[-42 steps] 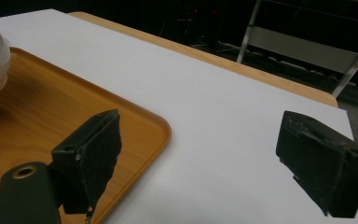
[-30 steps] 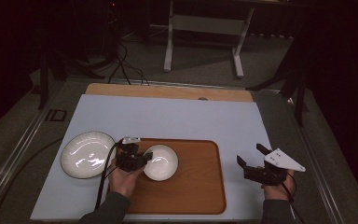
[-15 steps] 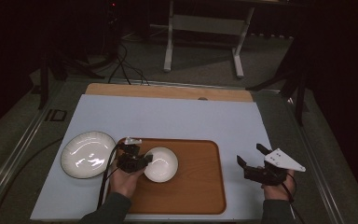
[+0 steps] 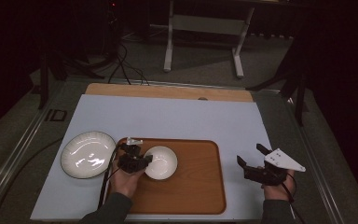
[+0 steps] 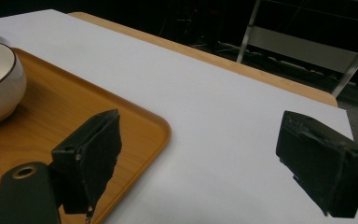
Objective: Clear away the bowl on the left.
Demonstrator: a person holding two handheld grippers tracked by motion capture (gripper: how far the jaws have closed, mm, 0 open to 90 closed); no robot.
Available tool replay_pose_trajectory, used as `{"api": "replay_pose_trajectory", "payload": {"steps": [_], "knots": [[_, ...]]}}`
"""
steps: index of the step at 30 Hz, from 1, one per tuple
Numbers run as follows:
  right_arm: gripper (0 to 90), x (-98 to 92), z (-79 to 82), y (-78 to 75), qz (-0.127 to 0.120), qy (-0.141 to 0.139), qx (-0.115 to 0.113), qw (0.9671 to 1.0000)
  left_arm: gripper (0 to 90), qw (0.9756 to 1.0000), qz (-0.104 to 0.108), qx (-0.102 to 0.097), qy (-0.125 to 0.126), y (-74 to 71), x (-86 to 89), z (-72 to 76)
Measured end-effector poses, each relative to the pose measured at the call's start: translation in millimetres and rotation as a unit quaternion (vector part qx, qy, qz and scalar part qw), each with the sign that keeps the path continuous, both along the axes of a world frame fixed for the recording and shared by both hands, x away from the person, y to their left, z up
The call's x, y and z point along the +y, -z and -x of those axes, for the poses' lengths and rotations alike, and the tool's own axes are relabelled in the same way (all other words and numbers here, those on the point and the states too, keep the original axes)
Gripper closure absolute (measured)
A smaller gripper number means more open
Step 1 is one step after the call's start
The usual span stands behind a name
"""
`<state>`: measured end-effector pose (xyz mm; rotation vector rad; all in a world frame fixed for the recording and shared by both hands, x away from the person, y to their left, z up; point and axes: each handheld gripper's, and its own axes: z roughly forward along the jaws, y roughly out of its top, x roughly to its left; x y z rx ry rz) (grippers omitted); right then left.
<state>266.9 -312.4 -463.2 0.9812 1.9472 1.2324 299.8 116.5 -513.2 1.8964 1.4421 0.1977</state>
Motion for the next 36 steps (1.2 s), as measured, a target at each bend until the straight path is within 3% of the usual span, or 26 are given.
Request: {"api": "replay_pose_trajectory", "payload": {"steps": [5,10,20,23,26,27,36], "knots": [[13.7,0.0,0.0,0.1,0.000,0.000,0.000,1.0000,74.9,1.0000,-0.002,0.002,-0.005,1.0,2.0,-1.4],[13.7,-0.2,0.2,-0.1,0.000,0.000,0.000,1.0000,69.1,0.9999,0.012,0.000,-0.003,-0.5,4.7,-1.7],[13.7,-0.3,0.3,-0.2,-0.001,0.000,0.000,1.0000,54.8,0.9995,0.009,-0.030,-0.002,-15.1,10.1,2.1],[13.7,-0.3,0.4,-0.3,-0.001,0.000,0.000,1.0000,51.8,0.9986,0.005,-0.053,0.002,-24.1,12.9,4.8],[13.7,-0.3,0.4,-0.3,-0.001,-0.001,0.000,1.0000,48.9,0.9979,0.001,-0.065,0.004,-28.5,14.8,6.0],[13.7,-0.3,0.4,-0.3,-0.001,-0.001,0.000,1.0000,48.9,0.9968,-0.002,-0.079,0.008,-33.3,17.0,7.4],[13.7,0.2,0.4,-0.2,0.000,-0.001,0.000,1.0000,43.3,0.9907,-0.021,-0.134,0.017,-52.5,29.4,14.3]]}}
